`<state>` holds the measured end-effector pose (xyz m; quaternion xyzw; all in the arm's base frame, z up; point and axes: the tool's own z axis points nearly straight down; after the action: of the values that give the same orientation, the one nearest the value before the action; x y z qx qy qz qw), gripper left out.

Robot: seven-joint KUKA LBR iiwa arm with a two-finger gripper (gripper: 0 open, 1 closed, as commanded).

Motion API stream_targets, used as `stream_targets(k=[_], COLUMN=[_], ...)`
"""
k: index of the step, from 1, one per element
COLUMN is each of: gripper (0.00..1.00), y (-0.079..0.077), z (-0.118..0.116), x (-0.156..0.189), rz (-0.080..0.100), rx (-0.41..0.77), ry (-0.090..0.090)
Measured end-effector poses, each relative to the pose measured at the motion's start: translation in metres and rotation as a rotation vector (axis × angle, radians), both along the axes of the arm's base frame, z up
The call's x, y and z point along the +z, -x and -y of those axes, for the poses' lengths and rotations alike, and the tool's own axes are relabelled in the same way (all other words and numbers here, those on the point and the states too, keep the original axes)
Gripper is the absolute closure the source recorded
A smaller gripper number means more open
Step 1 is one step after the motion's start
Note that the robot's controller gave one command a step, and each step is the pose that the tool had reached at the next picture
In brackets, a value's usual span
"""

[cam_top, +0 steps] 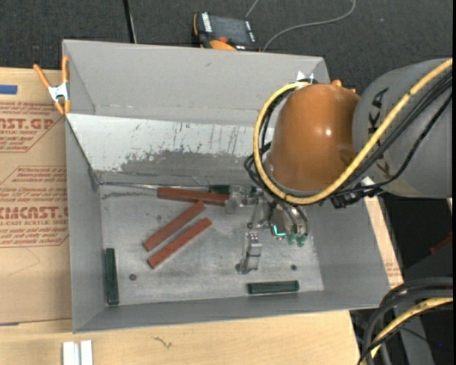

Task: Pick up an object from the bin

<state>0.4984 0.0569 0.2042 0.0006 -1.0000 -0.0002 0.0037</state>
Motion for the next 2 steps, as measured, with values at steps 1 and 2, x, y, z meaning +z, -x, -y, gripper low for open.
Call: stream_targets(k=[1, 2], gripper=[0.0, 0.0], y=[-0.086, -0.065], z=[-0.083, -0.079], x=[-0.136, -0.103], rz=[0.012, 0.009], rx=[0.241, 0.337], ry=[-0.003, -0.001])
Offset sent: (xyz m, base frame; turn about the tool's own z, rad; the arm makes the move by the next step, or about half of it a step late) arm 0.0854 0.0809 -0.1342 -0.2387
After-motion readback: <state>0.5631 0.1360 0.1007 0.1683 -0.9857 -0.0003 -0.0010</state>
